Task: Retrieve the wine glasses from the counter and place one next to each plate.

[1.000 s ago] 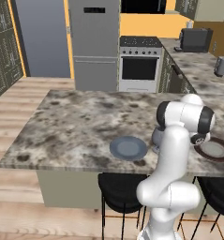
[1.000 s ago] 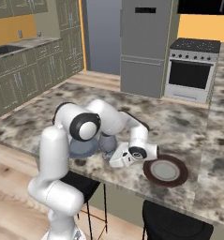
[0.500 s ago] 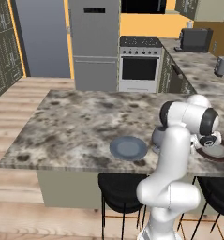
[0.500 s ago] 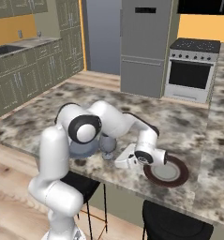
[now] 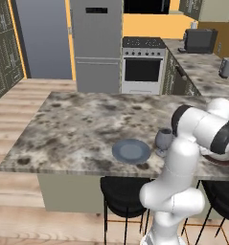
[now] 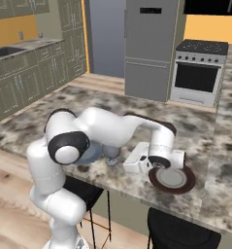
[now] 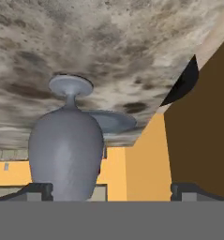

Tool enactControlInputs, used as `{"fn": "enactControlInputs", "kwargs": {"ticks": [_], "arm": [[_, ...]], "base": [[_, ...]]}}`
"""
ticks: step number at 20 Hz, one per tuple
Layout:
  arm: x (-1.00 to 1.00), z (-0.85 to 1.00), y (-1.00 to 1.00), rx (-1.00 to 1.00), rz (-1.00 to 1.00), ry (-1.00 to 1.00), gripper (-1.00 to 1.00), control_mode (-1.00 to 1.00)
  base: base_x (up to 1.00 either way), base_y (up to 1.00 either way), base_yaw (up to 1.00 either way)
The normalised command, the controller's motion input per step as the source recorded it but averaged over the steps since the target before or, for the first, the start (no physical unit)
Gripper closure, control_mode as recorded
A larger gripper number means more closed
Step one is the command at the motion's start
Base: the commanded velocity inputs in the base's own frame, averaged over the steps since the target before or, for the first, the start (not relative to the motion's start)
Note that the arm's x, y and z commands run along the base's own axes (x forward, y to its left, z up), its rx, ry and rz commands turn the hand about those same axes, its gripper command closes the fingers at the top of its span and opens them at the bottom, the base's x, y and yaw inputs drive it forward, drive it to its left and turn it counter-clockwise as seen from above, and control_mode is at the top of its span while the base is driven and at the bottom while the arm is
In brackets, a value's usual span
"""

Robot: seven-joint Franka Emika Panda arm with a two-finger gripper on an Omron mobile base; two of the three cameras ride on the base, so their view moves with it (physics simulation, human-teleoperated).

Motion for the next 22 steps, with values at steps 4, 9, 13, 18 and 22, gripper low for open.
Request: {"fn": "enactControlInputs", "kwargs": {"ticks": [4, 9, 13, 18, 22], "arm": [[-0.89, 1.00, 0.00, -0.02, 0.01, 0.00, -1.00, -1.00], [-0.99, 0.93, 0.31, -0.02, 0.00, -0.18, -1.00, -1.00], [-0.66, 0.83, 0.77, 0.00, 0.00, -0.28, -1.00, -1.00], [-0.40, 0.77, 0.92, 0.00, 0.01, -0.25, -1.00, -1.00], [-0.35, 0.32, 0.44, 0.00, 0.00, -0.10, -1.00, 1.00]], "base": [[0.00, 0.00, 0.00], [0.00, 0.00, 0.00], [0.00, 0.00, 0.00], [0.00, 0.00, 0.00], [-0.50, 0.35, 0.00]]}}
